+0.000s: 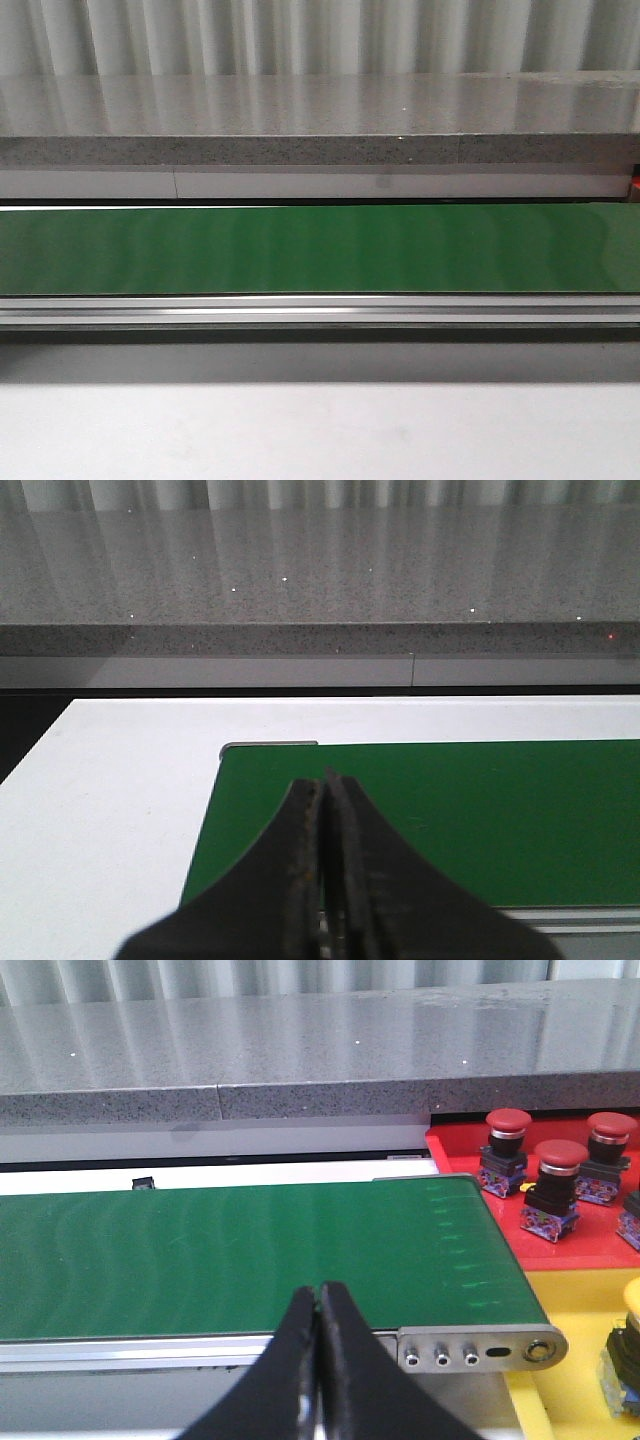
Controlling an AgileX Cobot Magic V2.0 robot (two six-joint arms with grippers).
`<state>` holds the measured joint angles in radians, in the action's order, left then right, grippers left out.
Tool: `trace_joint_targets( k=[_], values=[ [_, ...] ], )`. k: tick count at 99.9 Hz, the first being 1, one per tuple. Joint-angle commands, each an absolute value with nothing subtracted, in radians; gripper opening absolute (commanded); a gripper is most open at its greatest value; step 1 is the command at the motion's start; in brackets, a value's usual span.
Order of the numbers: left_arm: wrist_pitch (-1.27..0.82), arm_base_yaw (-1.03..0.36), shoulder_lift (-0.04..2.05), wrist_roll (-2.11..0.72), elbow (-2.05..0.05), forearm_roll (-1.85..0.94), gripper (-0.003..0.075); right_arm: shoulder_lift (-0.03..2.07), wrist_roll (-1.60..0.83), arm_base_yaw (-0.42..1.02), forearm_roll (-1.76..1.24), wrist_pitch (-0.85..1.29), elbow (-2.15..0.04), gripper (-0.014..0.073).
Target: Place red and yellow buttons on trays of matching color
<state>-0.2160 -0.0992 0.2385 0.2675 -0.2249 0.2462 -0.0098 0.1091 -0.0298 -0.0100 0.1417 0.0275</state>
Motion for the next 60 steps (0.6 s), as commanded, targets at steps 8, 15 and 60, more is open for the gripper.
trace_joint_targets(
  k=[8, 15, 60],
  values=[
    [-0.071, -0.108, 0.143, 0.3, -0.139, 0.263, -0.002, -0.026, 0.111, -0.029, 0.0, 0.059, 0.028, -0.0067],
    [-0.062, -0.108, 0.102, 0.3, -0.099, 0.247, -0.002, -0.026, 0.111, -0.029, 0.0, 0.059, 0.028, -0.0067],
    [0.042, -0.108, -0.032, 0.302, 0.043, 0.227, -0.002, -0.026, 0.111, -0.029, 0.0, 0.059, 0.028, -0.0067]
  ],
)
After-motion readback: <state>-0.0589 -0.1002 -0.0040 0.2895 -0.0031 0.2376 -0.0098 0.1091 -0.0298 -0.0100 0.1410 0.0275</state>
